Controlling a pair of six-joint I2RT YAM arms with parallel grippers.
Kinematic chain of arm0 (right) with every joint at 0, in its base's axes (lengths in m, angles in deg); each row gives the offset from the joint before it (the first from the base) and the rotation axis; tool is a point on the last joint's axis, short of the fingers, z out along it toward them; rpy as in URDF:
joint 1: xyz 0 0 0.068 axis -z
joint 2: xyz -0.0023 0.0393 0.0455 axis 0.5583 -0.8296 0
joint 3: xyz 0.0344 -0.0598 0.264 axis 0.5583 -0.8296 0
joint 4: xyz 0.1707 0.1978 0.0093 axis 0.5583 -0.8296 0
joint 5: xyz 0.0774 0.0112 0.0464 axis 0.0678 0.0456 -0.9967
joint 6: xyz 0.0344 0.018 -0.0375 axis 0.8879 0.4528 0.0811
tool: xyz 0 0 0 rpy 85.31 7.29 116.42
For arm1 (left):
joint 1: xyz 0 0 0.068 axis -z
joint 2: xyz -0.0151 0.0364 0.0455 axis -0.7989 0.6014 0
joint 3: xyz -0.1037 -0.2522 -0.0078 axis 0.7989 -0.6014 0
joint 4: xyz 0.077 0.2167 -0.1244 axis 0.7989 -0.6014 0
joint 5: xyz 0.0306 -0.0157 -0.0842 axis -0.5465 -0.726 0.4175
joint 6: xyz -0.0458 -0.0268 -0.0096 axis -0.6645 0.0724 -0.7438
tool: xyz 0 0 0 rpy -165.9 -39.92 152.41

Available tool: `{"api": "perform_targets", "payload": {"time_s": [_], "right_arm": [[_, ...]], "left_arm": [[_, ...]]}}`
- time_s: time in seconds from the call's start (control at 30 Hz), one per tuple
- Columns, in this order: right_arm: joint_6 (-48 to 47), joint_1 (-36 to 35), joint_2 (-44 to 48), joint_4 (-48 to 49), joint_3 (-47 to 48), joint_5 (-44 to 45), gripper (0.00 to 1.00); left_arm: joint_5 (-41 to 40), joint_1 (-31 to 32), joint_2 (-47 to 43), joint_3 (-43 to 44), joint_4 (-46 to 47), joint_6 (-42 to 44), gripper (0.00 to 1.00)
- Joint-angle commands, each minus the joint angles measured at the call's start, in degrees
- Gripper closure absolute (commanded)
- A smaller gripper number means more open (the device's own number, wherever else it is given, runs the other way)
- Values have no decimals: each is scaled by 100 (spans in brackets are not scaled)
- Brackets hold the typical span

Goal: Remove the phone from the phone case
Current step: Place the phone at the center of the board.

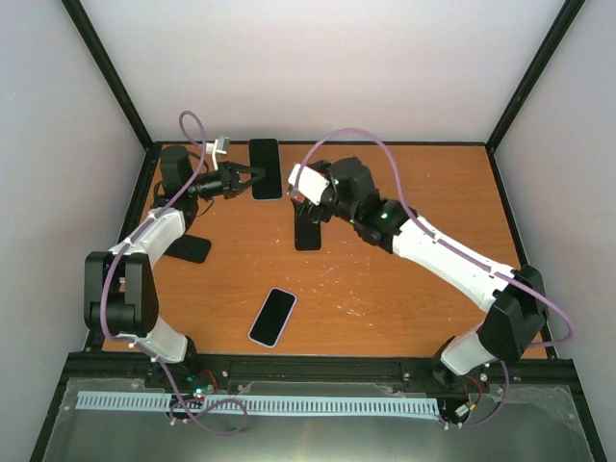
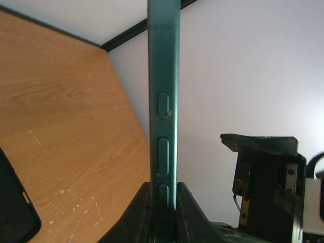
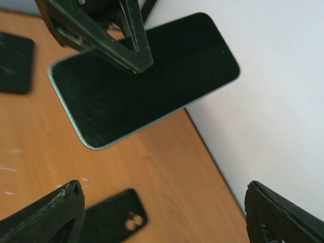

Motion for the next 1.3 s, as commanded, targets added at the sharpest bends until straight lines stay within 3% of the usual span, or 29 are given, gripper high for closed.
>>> {"api": "perform_targets", "payload": {"time_s": [0.0,0.27,0.47,0.57,0.77,0.87,1.27], "right_arm": [[1633,508,71,-1021,481,-2334,16],[4238,1472,-142,-276,780,-4684,21],[5905,1663,-508,420,742,-5474,25],[6786,1804,-575,1401,408,-5878,27],[7922,1877,-765,2425,41,-6167,45],[8293,1877,-859,2791,-36,-6260,54],[8521,1860,-972,3057,-41,-6327,70]], "left_arm": [[-8,-27,-360,-121,1246,-45,99],[102,268,-436,-255,2470,-570,99],[133,655,-360,-149,2870,-700,99],[84,749,-314,-197,3177,-929,99],[87,826,-292,-255,3354,-1058,99],[78,844,-289,-274,3374,-1070,99],[30,974,-105,-246,3331,-1138,99]]}}
